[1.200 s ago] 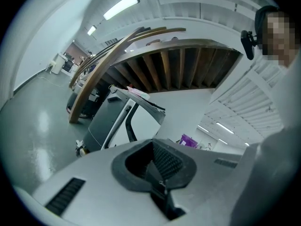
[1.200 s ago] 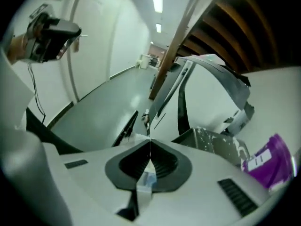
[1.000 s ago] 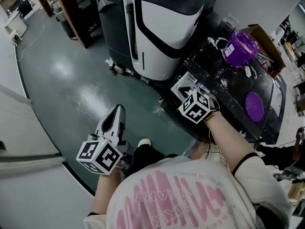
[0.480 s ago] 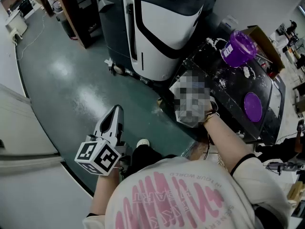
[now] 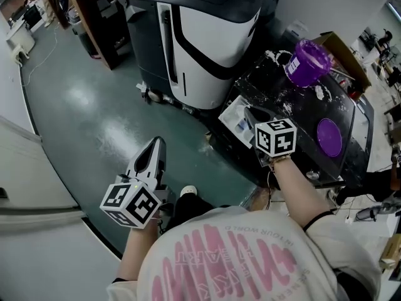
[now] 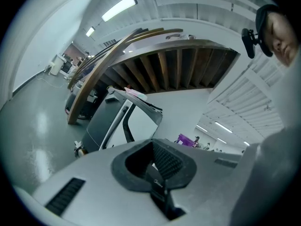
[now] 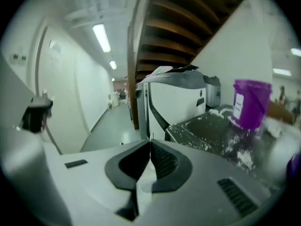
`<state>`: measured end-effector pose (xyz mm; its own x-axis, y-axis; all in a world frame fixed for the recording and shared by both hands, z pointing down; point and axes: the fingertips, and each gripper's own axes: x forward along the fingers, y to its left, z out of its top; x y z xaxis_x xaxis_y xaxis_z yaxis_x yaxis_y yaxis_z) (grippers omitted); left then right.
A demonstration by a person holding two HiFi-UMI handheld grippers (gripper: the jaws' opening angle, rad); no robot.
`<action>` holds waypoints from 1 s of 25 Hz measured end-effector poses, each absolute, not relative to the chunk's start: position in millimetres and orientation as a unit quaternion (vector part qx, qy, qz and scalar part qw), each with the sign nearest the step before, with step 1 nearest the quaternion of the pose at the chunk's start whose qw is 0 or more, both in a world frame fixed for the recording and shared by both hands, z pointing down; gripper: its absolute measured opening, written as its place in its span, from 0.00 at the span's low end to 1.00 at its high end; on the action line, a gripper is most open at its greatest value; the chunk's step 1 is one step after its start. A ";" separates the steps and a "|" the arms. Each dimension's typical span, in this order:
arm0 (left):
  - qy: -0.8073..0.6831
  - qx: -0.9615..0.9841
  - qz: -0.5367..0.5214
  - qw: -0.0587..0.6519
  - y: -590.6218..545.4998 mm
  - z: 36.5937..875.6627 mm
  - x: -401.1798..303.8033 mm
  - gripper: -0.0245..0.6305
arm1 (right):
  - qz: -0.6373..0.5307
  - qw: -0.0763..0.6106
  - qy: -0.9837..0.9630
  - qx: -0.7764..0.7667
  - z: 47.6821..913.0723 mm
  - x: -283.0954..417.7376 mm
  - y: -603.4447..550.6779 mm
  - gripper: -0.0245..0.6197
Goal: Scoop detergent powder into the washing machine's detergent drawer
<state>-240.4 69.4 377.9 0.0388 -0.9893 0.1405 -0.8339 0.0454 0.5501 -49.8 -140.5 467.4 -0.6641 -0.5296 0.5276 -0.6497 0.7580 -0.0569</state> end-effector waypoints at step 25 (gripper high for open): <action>-0.640 0.730 -0.076 0.228 -2.7 375.5 -108.9 0.04 | 0.261 0.068 -0.883 0.385 393.1 19.6 -69.1 0.05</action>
